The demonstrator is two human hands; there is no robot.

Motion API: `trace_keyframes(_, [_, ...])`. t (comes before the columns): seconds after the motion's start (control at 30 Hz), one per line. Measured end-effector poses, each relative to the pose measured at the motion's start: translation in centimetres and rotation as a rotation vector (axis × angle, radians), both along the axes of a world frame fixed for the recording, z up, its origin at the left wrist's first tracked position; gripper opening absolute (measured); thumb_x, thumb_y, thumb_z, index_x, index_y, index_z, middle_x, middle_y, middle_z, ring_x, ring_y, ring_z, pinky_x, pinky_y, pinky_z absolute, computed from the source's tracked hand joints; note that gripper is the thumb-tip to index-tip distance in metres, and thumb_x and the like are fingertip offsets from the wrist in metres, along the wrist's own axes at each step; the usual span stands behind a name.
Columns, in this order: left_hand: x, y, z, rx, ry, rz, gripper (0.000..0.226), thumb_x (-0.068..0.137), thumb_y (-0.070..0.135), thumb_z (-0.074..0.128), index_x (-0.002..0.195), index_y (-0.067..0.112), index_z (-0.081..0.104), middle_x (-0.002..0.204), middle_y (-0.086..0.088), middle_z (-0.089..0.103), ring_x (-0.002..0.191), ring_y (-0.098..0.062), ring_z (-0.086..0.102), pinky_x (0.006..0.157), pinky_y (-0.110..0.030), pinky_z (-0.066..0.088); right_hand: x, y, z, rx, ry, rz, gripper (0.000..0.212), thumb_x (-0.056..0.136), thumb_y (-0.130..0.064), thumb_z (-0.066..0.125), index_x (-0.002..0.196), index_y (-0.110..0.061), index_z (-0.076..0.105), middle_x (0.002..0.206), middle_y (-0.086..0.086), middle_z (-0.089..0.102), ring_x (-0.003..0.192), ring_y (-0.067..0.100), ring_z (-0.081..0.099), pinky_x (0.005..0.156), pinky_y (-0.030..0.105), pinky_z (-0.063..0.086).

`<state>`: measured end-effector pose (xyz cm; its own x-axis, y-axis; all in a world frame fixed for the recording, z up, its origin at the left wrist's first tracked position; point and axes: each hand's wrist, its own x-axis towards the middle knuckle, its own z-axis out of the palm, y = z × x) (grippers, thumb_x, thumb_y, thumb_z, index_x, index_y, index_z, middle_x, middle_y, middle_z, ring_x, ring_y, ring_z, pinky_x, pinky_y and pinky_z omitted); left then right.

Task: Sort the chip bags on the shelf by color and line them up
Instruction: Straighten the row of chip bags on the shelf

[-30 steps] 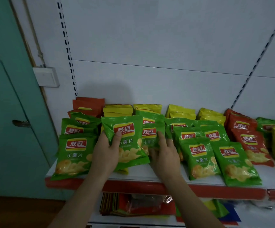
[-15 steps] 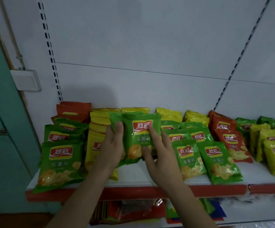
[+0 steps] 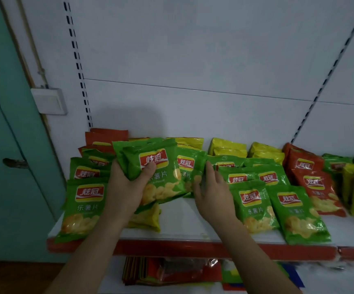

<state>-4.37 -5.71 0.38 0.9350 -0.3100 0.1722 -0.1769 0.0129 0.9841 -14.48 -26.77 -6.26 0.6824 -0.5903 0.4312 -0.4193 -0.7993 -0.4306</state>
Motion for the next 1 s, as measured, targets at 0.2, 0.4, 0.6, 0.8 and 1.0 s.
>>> trace_keyframes(0.2, [-0.1, 0.9, -0.3, 0.024, -0.031, 0.03, 0.064, 0.082, 0.053, 0.08, 0.137, 0.038, 0.052, 0.123, 0.022, 0.068, 0.11, 0.006, 0.062, 0.088, -0.021, 0.048, 4.8, -2.0, -2.9, 0.029, 0.176, -0.056, 0.087, 0.101, -0.051, 0.054, 0.164, -0.022, 0.001, 0.117, 0.016, 0.066, 0.105, 0.038, 0.063, 0.092, 0.051, 0.056])
trace_keyframes(0.4, [-0.5, 1.4, -0.8, 0.059, -0.049, 0.045, 0.063, 0.083, 0.053, 0.078, 0.137, 0.038, 0.05, 0.116, 0.027, 0.064, 0.097, 0.014, 0.058, 0.075, -0.009, 0.041, 5.6, -1.6, -2.0, 0.022, 0.133, -0.037, 0.087, 0.096, -0.043, 0.071, 0.162, -0.033, 0.015, 0.101, 0.007, 0.063, 0.088, 0.029, 0.064, 0.076, 0.048, 0.061])
trace_keyframes(0.6, [-0.3, 0.8, -0.8, 0.051, -0.065, 0.033, 0.058, 0.085, 0.053, 0.078, 0.132, 0.04, 0.047, 0.114, 0.029, 0.062, 0.098, 0.015, 0.055, 0.078, -0.015, 0.042, 1.6, -1.8, 3.3, -0.085, -0.18, 0.019, 0.075, 0.098, -0.034, 0.073, 0.161, -0.03, 0.032, 0.114, 0.007, 0.057, 0.085, 0.024, 0.059, 0.07, 0.038, 0.055])
trace_keyframes(0.8, [-0.5, -1.5, -0.7, 0.039, -0.104, 0.015, 0.077, 0.085, 0.052, 0.078, 0.147, 0.025, 0.042, 0.119, 0.021, 0.06, 0.106, -0.006, 0.059, 0.081, -0.018, 0.043, -4.3, -1.1, 8.4, 0.009, -0.409, 0.012, 0.074, 0.102, -0.026, 0.068, 0.164, -0.038, 0.029, 0.132, 0.001, 0.046, 0.087, 0.005, 0.046, 0.082, 0.035, 0.049])
trace_keyframes(1.0, [-1.9, -3.9, -0.6, 0.03, -0.109, -0.06, 0.07, 0.084, 0.043, 0.085, 0.14, 0.03, 0.044, 0.108, 0.033, 0.057, 0.088, 0.022, 0.054, 0.076, -0.008, 0.039, -9.6, 0.3, 8.9, 0.082, -0.382, 0.127, 0.063, 0.104, -0.025, 0.064, 0.159, -0.046, 0.039, 0.114, -0.004, 0.049, 0.072, 0.016, 0.052, 0.074, 0.033, 0.052])
